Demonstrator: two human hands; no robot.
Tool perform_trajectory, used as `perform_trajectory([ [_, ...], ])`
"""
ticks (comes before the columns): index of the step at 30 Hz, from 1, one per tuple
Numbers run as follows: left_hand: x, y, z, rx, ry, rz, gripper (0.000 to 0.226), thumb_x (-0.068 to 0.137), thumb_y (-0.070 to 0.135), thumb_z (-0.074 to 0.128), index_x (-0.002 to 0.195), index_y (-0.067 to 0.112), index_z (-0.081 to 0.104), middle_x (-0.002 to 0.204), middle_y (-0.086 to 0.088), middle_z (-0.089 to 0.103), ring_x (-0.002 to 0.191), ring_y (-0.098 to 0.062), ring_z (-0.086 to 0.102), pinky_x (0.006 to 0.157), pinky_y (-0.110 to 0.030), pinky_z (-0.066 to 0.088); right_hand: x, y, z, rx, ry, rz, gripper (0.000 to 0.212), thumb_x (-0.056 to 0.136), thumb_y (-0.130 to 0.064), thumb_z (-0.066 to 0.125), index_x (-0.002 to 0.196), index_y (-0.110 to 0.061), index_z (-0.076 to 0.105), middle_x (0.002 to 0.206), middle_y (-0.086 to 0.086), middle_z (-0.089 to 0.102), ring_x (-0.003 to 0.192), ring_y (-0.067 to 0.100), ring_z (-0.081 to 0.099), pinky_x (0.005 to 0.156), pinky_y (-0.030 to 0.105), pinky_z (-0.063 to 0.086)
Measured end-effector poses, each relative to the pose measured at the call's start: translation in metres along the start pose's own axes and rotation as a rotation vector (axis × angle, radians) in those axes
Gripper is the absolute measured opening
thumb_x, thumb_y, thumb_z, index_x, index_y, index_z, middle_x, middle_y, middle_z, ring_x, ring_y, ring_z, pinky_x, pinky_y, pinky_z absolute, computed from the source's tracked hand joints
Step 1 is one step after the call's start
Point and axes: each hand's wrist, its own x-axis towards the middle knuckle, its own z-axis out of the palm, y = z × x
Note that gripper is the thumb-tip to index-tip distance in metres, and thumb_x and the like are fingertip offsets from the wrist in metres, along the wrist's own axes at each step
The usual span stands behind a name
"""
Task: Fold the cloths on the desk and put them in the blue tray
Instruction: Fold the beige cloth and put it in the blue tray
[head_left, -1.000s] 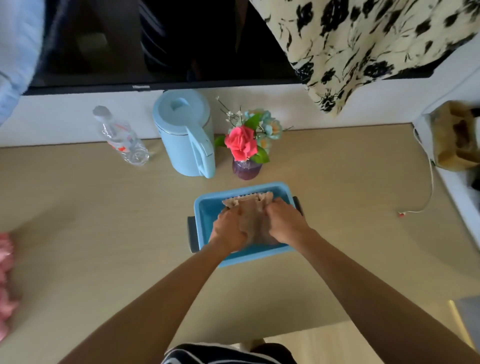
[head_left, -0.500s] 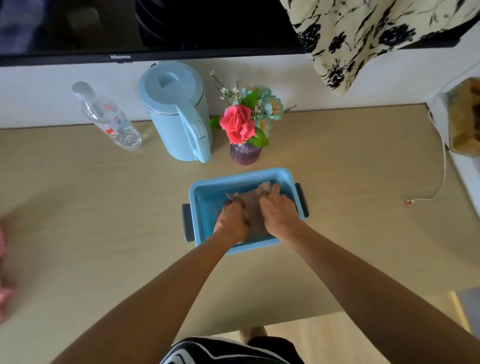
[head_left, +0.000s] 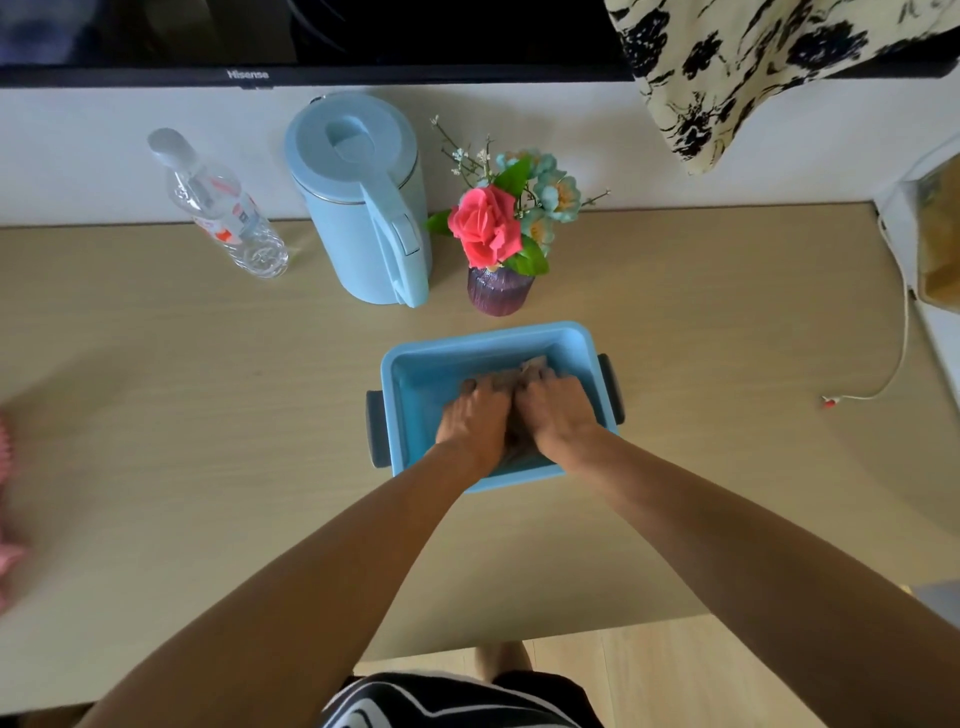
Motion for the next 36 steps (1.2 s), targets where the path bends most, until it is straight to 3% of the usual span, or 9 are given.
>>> perform_trajectory([
  [3, 0.01, 0.0, 0.005, 0.073, -0.058, 0.018, 0.055, 0.086, 0.037, 0.069, 0.134, 0.016, 0.051, 0.136, -0.01, 0.051, 0.127, -0.03, 0.045, 0.096, -0.043, 0.048, 0.01, 0.001, 0.011, -0.054, -0.012, -0.049, 0.042, 0.098, -0.018, 0.05, 0.139, -0.01, 0.052, 0.147, 0.016, 0.046, 0.137, 0.032, 0.042, 0.111, 0.038, 0.037],
  [9, 0.024, -0.004, 0.019, 0.367, -0.141, 0.037, 0.076, 0.086, 0.039, 0.069, 0.146, 0.011, 0.032, 0.148, -0.014, 0.039, 0.135, -0.032, 0.037, 0.108, -0.041, 0.037, 0.023, 0.0, 0.027, -0.019, -0.028, -0.064, 0.041, 0.096, -0.015, 0.053, 0.137, -0.011, 0.049, 0.137, 0.013, 0.048, 0.127, 0.029, 0.048, 0.108, 0.038, 0.037],
  [12, 0.028, -0.011, 0.023, 0.424, -0.124, 0.04, 0.084, 0.08, 0.048, 0.072, 0.144, 0.013, 0.031, 0.146, -0.012, 0.04, 0.132, -0.032, 0.038, 0.104, -0.042, 0.037, 0.028, -0.003, 0.032, -0.007, -0.071, -0.059, 0.056, 0.093, -0.018, 0.06, 0.144, -0.011, 0.039, 0.146, 0.014, 0.042, 0.136, 0.03, 0.042, 0.115, 0.039, 0.034],
  [17, 0.028, -0.024, 0.029, 0.454, -0.1, 0.028, 0.091, 0.074, 0.072, 0.061, 0.139, 0.018, 0.029, 0.141, -0.009, 0.036, 0.125, -0.032, 0.037, 0.099, -0.043, 0.036, 0.028, -0.007, 0.037, -0.086, -0.141, -0.049, 0.097, 0.075, -0.044, 0.078, 0.149, -0.008, 0.025, 0.149, 0.014, 0.036, 0.142, 0.031, 0.034, 0.121, 0.043, 0.024],
  [20, 0.026, -0.022, 0.025, 0.454, -0.14, 0.007, 0.09, 0.077, 0.073, 0.056, 0.141, 0.018, 0.027, 0.143, -0.009, 0.032, 0.128, -0.033, 0.033, 0.098, -0.045, 0.035, 0.026, -0.007, 0.034, -0.1, -0.142, -0.061, 0.089, 0.081, -0.036, 0.074, 0.15, -0.007, 0.025, 0.151, 0.015, 0.036, 0.143, 0.031, 0.033, 0.121, 0.043, 0.024],
  [23, 0.02, -0.021, 0.015, 0.438, -0.151, 0.015, 0.08, 0.085, 0.06, 0.058, 0.143, 0.016, 0.027, 0.145, -0.011, 0.032, 0.13, -0.034, 0.032, 0.097, -0.043, 0.037, 0.019, 0.0, 0.016, 0.01, -0.149, -0.078, 0.063, 0.093, -0.02, 0.062, 0.148, -0.006, 0.034, 0.151, 0.015, 0.037, 0.142, 0.03, 0.036, 0.117, 0.041, 0.033],
  [27, -0.003, -0.016, -0.009, 0.254, -0.126, -0.009, 0.064, 0.087, 0.041, 0.065, 0.139, 0.012, 0.041, 0.14, -0.013, 0.041, 0.128, -0.032, 0.038, 0.095, -0.043, 0.043, 0.0, 0.016, -0.016, 0.346, -0.162, -0.066, 0.041, 0.088, -0.007, 0.06, 0.129, -0.008, 0.057, 0.136, 0.013, 0.051, 0.124, 0.032, 0.055, 0.097, 0.044, 0.051],
  [31, -0.048, -0.027, -0.045, -0.143, 0.033, 0.022, 0.049, 0.089, 0.036, 0.066, 0.132, 0.016, 0.052, 0.129, -0.006, 0.055, 0.121, -0.028, 0.05, 0.092, -0.043, 0.048, -0.032, 0.019, -0.049, 0.619, -0.056, 0.016, 0.05, 0.084, -0.035, 0.074, 0.126, -0.015, 0.057, 0.128, 0.005, 0.061, 0.114, 0.027, 0.062, 0.091, 0.044, 0.053],
  [36, -0.118, -0.082, -0.079, -0.518, 0.344, 0.061, 0.036, 0.083, 0.027, 0.074, 0.116, 0.018, 0.062, 0.109, 0.003, 0.064, 0.1, -0.018, 0.06, 0.087, -0.034, 0.049, -0.07, -0.02, -0.096, 0.95, 0.275, 0.088, 0.044, 0.086, -0.034, 0.074, 0.124, -0.019, 0.058, 0.113, -0.001, 0.065, 0.103, 0.016, 0.064, 0.089, 0.039, 0.051],
])
